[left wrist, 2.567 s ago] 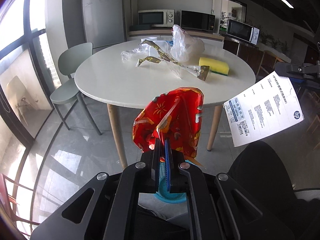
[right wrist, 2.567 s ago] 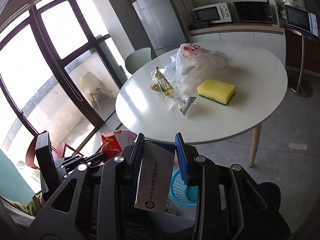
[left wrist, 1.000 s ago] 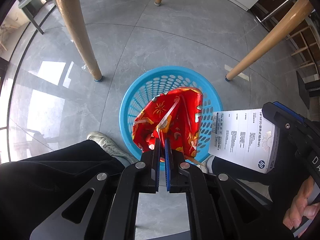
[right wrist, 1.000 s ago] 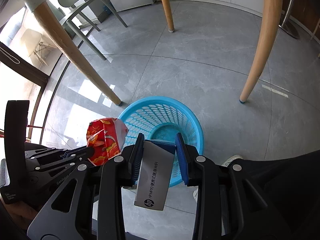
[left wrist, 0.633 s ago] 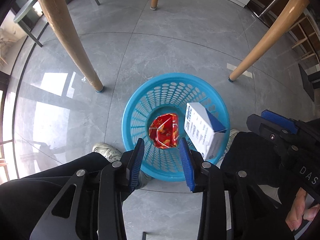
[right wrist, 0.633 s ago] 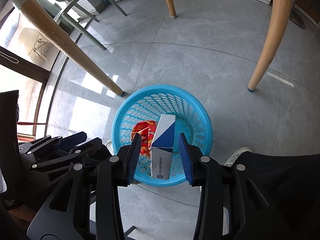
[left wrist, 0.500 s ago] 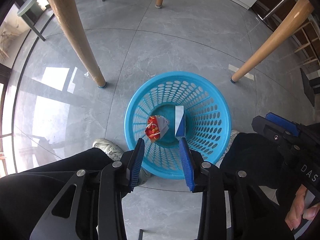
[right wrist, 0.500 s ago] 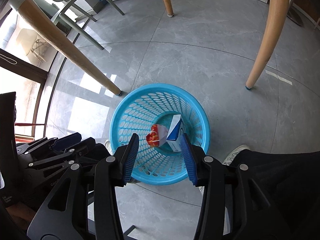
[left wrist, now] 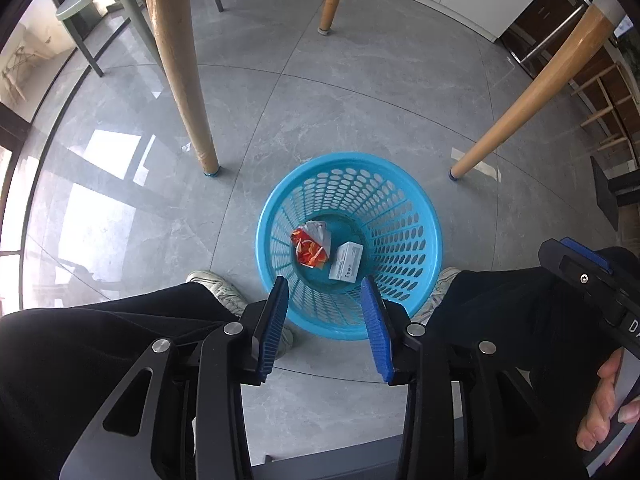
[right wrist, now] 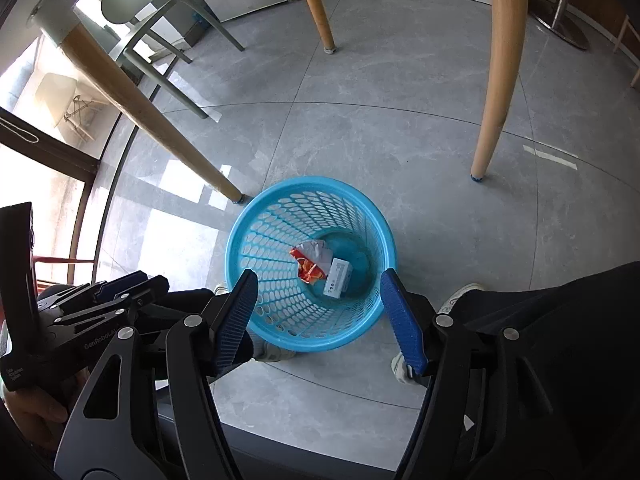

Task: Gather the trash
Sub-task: 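Raise both grippers back toward the table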

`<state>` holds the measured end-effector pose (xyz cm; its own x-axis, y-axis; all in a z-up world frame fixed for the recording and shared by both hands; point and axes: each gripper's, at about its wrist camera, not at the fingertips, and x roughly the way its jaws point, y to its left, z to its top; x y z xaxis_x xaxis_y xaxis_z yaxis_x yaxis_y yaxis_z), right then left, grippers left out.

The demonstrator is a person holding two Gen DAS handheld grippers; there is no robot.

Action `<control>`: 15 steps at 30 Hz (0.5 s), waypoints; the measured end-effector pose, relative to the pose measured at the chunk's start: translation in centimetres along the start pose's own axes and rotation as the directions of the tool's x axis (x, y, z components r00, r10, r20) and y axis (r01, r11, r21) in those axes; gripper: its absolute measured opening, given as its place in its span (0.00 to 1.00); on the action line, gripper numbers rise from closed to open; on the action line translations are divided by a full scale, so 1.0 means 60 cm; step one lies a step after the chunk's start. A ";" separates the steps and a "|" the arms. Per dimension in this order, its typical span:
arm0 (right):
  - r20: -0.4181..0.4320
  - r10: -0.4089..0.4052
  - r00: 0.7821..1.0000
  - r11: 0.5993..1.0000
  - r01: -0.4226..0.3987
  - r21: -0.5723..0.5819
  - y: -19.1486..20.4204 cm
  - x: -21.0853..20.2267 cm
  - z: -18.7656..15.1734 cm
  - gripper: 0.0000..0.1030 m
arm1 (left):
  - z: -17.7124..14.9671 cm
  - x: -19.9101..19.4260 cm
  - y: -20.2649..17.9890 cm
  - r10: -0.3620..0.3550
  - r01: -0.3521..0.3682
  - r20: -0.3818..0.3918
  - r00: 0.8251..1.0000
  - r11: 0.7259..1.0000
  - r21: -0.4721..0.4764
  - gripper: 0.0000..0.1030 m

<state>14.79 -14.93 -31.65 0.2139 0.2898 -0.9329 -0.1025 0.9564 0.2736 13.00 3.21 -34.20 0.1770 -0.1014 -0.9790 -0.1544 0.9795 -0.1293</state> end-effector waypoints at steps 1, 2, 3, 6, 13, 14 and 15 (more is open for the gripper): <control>0.016 -0.001 1.000 1.000 0.001 -0.009 0.001 -0.013 -0.003 0.64 | -0.006 -0.010 -0.001 -0.006 0.006 0.011 1.000 1.000 0.002 0.37; 0.032 -0.005 0.999 1.000 0.005 -0.022 0.004 -0.026 -0.006 0.65 | -0.011 -0.021 -0.002 -0.006 0.006 0.025 1.000 1.000 0.006 0.38; 0.047 -0.007 0.999 0.999 0.009 -0.035 0.004 -0.039 -0.008 0.67 | -0.016 -0.033 -0.002 -0.005 0.004 0.041 0.999 1.000 0.013 0.38; 0.088 -0.013 0.996 0.998 0.019 -0.065 0.010 -0.077 -0.016 0.72 | -0.028 -0.069 -0.004 -0.001 -0.001 0.093 0.996 1.000 0.023 0.40; 0.170 -0.024 0.985 0.990 0.046 -0.130 0.018 -0.148 -0.030 0.78 | -0.053 -0.149 0.003 -0.019 0.016 0.187 0.982 1.000 0.019 0.41; 0.182 -0.026 0.983 0.989 0.051 -0.136 0.017 -0.159 -0.031 0.78 | -0.056 -0.161 0.002 -0.022 0.018 0.202 0.979 1.000 0.019 0.42; 0.193 -0.028 0.981 0.989 0.056 -0.140 0.014 -0.170 -0.033 0.79 | -0.059 -0.175 0.003 -0.029 0.025 0.217 0.976 1.000 0.018 0.42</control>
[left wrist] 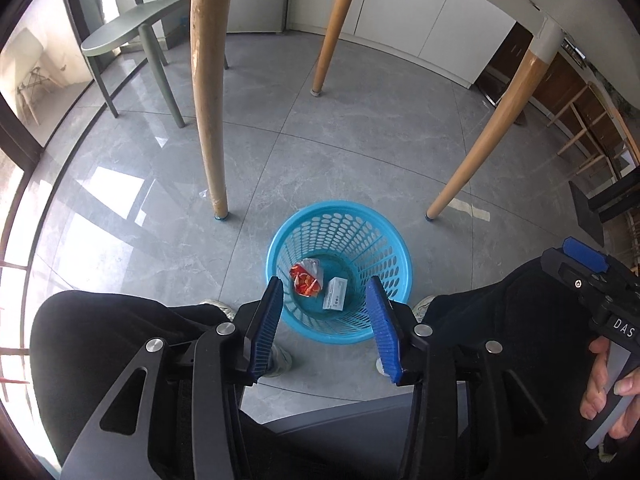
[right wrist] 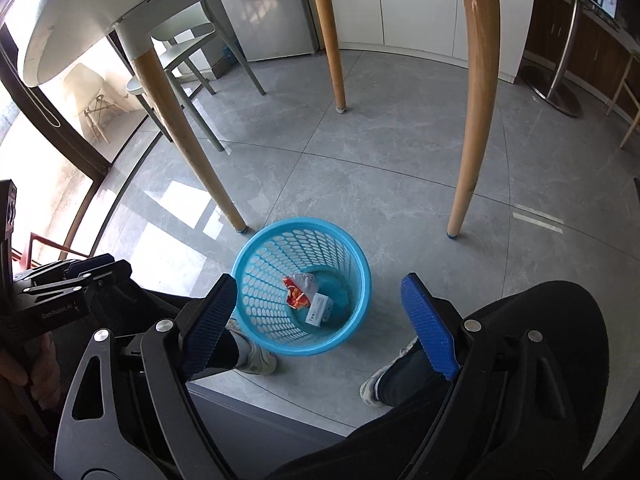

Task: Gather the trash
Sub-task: 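Raise both grippers back toward the table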

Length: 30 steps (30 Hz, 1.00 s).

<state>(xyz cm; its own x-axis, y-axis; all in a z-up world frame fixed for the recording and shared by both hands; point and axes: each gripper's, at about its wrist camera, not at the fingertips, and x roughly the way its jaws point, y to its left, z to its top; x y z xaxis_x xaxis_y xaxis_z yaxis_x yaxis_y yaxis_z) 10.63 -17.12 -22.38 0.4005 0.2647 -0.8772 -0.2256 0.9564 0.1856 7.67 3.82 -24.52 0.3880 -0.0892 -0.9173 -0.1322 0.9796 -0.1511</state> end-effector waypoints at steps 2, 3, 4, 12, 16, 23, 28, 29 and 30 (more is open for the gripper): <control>0.027 -0.003 1.000 1.000 0.003 -0.007 -0.001 -0.024 0.000 0.79 | 0.002 -0.026 -0.002 -0.007 0.007 0.032 0.999 1.000 0.002 0.44; 0.041 -0.004 0.999 1.000 0.005 -0.010 -0.002 -0.036 0.001 0.80 | 0.002 -0.039 -0.004 -0.010 0.010 0.047 0.999 1.000 0.007 0.44; 0.056 -0.005 0.998 1.000 0.005 -0.011 -0.002 -0.049 0.002 0.82 | 0.003 -0.051 -0.008 -0.013 0.012 0.062 0.998 1.000 0.015 0.45; 0.190 -0.011 0.982 0.999 0.017 -0.035 -0.004 -0.152 0.018 0.87 | 0.013 -0.153 -0.028 -0.056 0.048 0.184 0.981 0.998 0.051 0.50; 0.264 -0.018 0.964 0.998 0.033 -0.050 -0.002 -0.202 0.034 0.90 | 0.029 -0.201 -0.033 -0.063 0.052 0.256 0.965 0.997 0.052 0.52; 0.347 -0.026 0.937 0.996 0.053 -0.069 0.001 -0.262 0.064 0.91 | 0.060 -0.257 -0.040 -0.056 0.045 0.367 0.929 0.998 0.038 0.52; 0.394 -0.034 0.918 0.995 0.067 -0.070 -0.003 -0.291 0.098 0.91 | 0.092 -0.282 -0.047 -0.064 0.058 0.424 0.903 0.998 0.027 0.53; 0.402 -0.038 0.915 0.995 0.071 -0.068 -0.001 -0.294 0.106 0.91 | 0.101 -0.287 -0.048 -0.067 0.063 0.436 0.897 0.998 0.024 0.53; 0.410 -0.040 0.911 0.995 0.073 -0.067 -0.003 -0.297 0.115 0.91 | 0.113 -0.293 -0.049 -0.070 0.067 0.449 0.891 0.998 0.022 0.53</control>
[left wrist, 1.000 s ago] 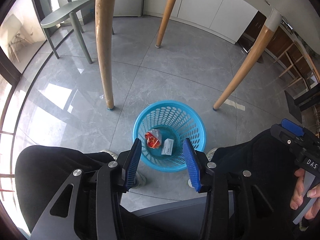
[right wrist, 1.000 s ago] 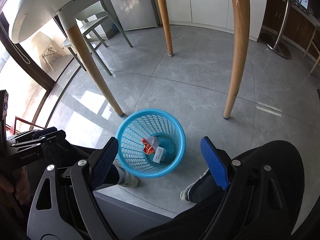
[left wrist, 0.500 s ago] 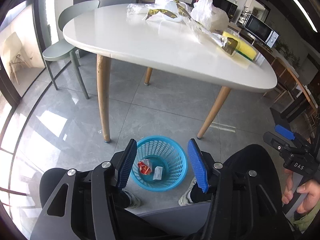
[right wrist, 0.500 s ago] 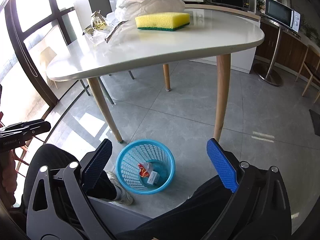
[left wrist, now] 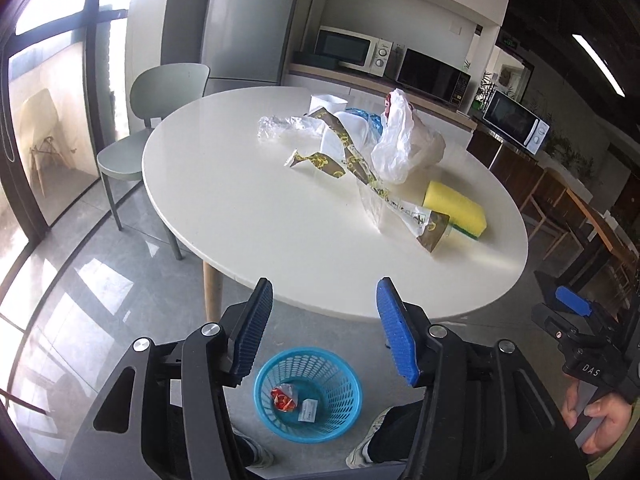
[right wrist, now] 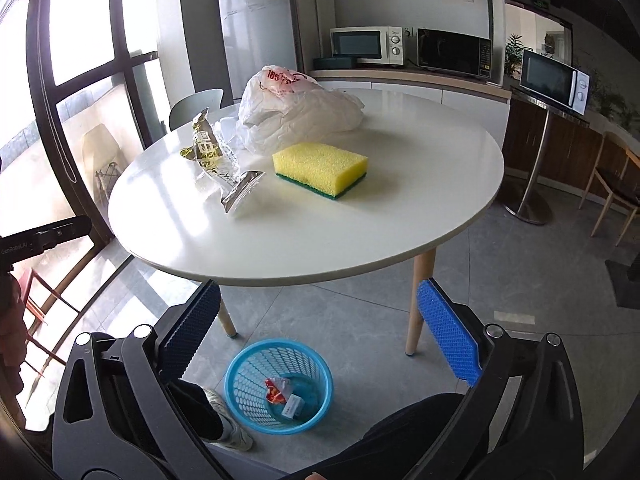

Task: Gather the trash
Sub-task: 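Raise both grippers back toward the table, then grasp the gold-patterned wrapper with the left gripper while the right gripper grasps the yellow sponge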

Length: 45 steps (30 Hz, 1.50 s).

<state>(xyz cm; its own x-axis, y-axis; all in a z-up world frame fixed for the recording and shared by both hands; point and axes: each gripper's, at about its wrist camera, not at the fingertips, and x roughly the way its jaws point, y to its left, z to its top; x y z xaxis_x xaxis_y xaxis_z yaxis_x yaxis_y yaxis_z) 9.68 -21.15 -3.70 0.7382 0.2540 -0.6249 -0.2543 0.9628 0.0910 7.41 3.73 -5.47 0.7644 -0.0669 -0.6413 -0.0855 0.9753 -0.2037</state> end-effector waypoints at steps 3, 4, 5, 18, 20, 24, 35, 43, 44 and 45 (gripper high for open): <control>0.029 -0.008 1.000 1.000 0.009 -0.013 0.002 0.000 0.029 0.91 | 0.039 0.004 -0.002 -0.007 0.007 0.034 0.999 1.000 -0.014 0.53; 0.035 -0.009 0.999 1.000 0.010 -0.020 0.002 0.003 0.038 0.91 | 0.050 0.007 -0.002 -0.012 0.012 0.040 0.999 1.000 -0.017 0.54; 0.036 -0.009 0.999 1.000 0.010 -0.028 0.002 0.006 0.046 0.91 | 0.060 0.011 -0.003 -0.014 0.015 0.043 0.999 1.000 -0.018 0.54; -0.033 0.058 0.998 0.974 -0.064 -0.215 -0.011 0.097 0.129 0.91 | 0.121 0.066 -0.025 -0.016 0.016 0.023 1.000 1.000 0.011 0.58; -0.060 0.084 0.995 0.967 -0.096 -0.238 -0.014 0.113 0.140 0.91 | 0.129 0.078 -0.024 -0.011 0.011 0.015 1.000 1.000 0.009 0.58; -0.111 0.111 0.988 0.949 -0.138 -0.283 -0.014 0.149 0.158 0.91 | 0.142 0.105 -0.020 0.004 -0.004 -0.003 1.000 1.000 0.002 0.58; -0.228 0.163 0.960 0.904 -0.238 -0.356 -0.005 0.216 0.171 0.91 | 0.181 0.171 -0.030 0.009 -0.008 -0.066 0.998 1.000 0.010 0.58; -0.281 0.190 0.941 0.900 -0.281 -0.334 -0.010 0.247 0.181 0.85 | 0.183 0.215 -0.039 0.015 -0.011 -0.123 0.992 0.999 0.039 0.57; -0.289 0.192 0.938 0.900 -0.286 -0.330 -0.011 0.250 0.181 0.82 | 0.183 0.217 -0.040 0.009 -0.004 -0.126 0.992 0.999 0.042 0.56; -0.296 0.196 0.935 0.901 -0.291 -0.322 -0.011 0.253 0.181 0.77 | 0.184 0.219 -0.041 0.002 0.004 -0.130 0.992 0.999 0.044 0.54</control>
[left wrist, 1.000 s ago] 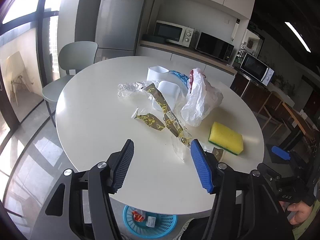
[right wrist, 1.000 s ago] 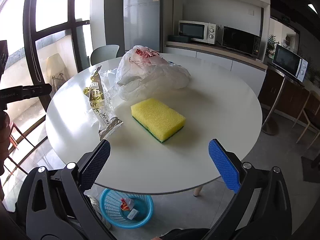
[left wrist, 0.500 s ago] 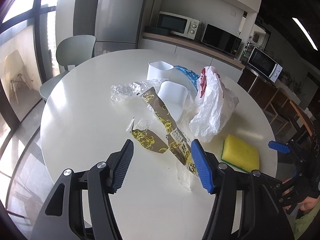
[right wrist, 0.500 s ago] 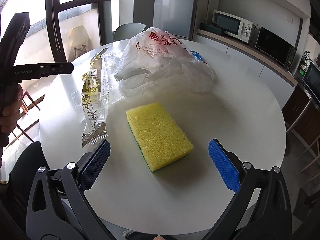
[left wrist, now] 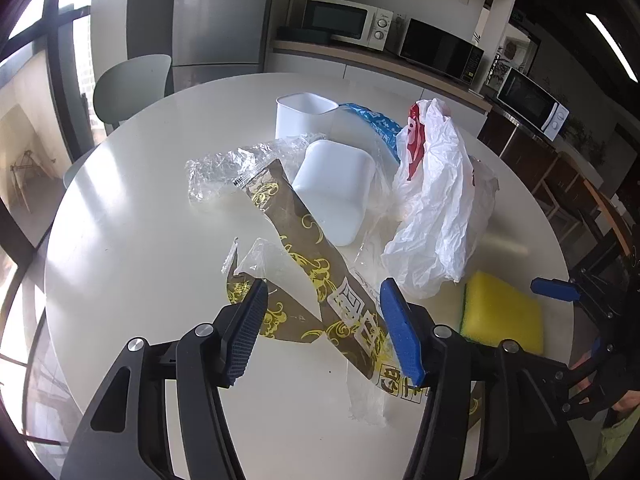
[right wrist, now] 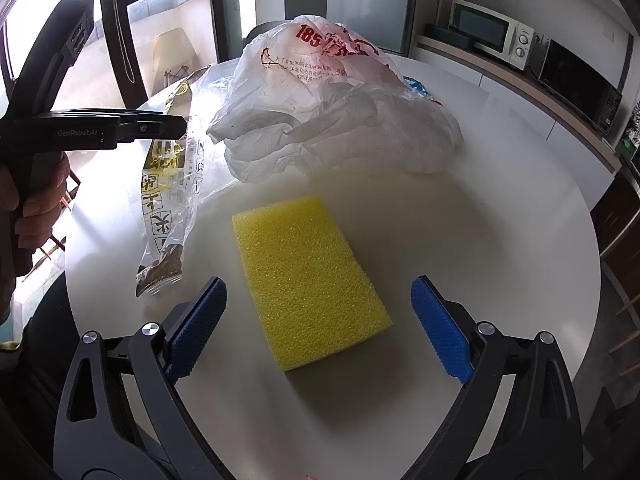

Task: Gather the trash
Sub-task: 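Grasp the gold-patterned wrapper with the left gripper while the right gripper grasps the yellow sponge, then carry the wrapper and sponge down over the blue basket with both grippers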

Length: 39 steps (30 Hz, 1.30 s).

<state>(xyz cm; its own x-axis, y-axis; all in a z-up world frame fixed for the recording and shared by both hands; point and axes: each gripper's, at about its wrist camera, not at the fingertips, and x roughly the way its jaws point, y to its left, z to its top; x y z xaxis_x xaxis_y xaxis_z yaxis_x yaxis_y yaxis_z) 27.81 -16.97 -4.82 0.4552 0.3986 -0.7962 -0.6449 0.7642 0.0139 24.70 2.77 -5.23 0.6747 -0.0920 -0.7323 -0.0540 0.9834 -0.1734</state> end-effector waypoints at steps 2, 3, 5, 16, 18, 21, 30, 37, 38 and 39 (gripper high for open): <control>-0.007 0.013 1.000 1.000 -0.013 0.013 0.000 0.003 -0.002 0.71 | 0.002 0.005 -0.001 -0.011 0.011 -0.009 1.000 1.000 0.002 0.41; -0.010 0.015 1.000 1.000 -0.015 0.017 0.002 0.005 -0.003 0.66 | 0.001 0.005 -0.002 -0.012 0.012 -0.012 1.000 1.000 0.005 0.38; -0.011 0.012 1.000 1.000 -0.012 0.023 0.004 0.007 -0.006 0.60 | 0.001 0.005 -0.005 -0.012 0.012 -0.005 1.000 1.000 0.010 0.22; 0.041 -0.026 0.999 0.995 0.022 0.092 0.011 -0.018 -0.026 0.46 | -0.002 -0.065 -0.011 -0.059 0.060 0.105 0.993 0.998 -0.009 0.01; 0.051 -0.035 0.998 0.993 0.029 0.116 0.011 -0.025 -0.033 0.46 | -0.002 -0.084 -0.011 -0.069 0.071 0.128 0.989 0.997 -0.017 0.00; 0.069 -0.055 0.996 0.988 0.045 0.149 0.009 -0.041 -0.045 0.45 | -0.005 -0.113 -0.012 -0.082 0.087 0.161 0.984 0.996 -0.025 0.00; 0.148 -0.086 0.985 0.975 0.052 0.214 0.035 -0.107 -0.066 0.45 | -0.043 -0.193 -0.023 -0.093 0.094 0.228 0.969 0.996 0.004 0.00; 0.185 -0.100 0.978 0.962 0.047 0.271 0.074 -0.151 -0.095 0.45 | -0.081 -0.237 -0.020 -0.085 0.083 0.246 0.965 0.996 0.018 0.00; 0.187 -0.104 0.977 0.961 0.050 0.273 0.082 -0.157 -0.099 0.45 | -0.087 -0.242 -0.019 -0.085 0.083 0.246 0.965 0.996 0.019 0.00; 0.192 -0.107 0.976 0.960 0.052 0.274 0.090 -0.164 -0.102 0.45 | -0.089 -0.247 -0.017 -0.086 0.083 0.246 0.965 0.996 0.021 0.00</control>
<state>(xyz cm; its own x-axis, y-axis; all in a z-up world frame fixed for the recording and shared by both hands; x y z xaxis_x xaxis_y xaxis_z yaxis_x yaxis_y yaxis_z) 16.09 -19.85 -0.61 0.6311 0.4042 -0.6621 -0.4276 0.8934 0.1378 10.82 2.27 2.26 0.8371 -0.1345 -0.5302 0.0177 0.9754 -0.2195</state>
